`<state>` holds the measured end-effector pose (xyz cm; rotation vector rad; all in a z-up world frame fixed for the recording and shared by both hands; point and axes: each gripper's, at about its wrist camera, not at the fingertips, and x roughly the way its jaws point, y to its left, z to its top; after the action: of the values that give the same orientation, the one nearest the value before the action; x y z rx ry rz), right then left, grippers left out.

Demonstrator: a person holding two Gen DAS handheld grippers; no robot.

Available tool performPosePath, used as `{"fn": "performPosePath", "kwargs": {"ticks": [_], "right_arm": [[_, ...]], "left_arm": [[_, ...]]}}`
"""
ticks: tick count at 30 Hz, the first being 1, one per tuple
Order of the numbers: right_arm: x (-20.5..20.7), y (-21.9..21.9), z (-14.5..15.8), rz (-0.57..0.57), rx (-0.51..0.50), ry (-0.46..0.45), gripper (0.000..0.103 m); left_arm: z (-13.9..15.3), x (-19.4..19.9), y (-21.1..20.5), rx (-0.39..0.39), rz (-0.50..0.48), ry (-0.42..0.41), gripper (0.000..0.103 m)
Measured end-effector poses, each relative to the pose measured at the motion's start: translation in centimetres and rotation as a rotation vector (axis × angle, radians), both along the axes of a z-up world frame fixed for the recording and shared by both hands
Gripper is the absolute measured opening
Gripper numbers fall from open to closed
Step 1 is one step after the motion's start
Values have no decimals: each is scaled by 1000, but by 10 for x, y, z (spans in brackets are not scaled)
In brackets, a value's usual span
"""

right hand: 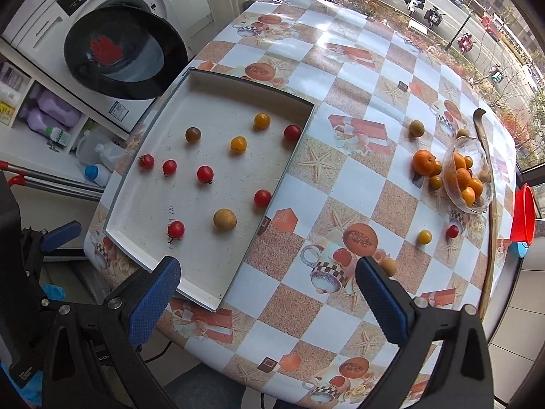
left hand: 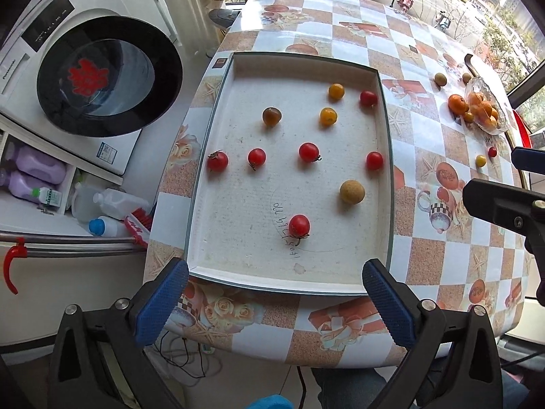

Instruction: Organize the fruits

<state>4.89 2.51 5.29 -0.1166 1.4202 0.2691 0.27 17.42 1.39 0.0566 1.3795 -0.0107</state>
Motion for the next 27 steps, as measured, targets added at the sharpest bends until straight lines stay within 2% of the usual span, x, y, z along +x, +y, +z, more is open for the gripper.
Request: {"fn": "performPosePath", "kwargs": {"ticks": [4, 11, 27], "right_arm": [[-7, 0, 4, 6, 33, 1, 103], [-23, 9, -2, 55, -13, 5, 103], [-24, 4, 2, 29, -23, -19, 103]], "left_arm": [[7, -5, -2, 14, 7, -16, 103], [6, -13, -5, 56, -10, 1, 103], [11, -18, -10, 81, -26, -13, 103]]}}
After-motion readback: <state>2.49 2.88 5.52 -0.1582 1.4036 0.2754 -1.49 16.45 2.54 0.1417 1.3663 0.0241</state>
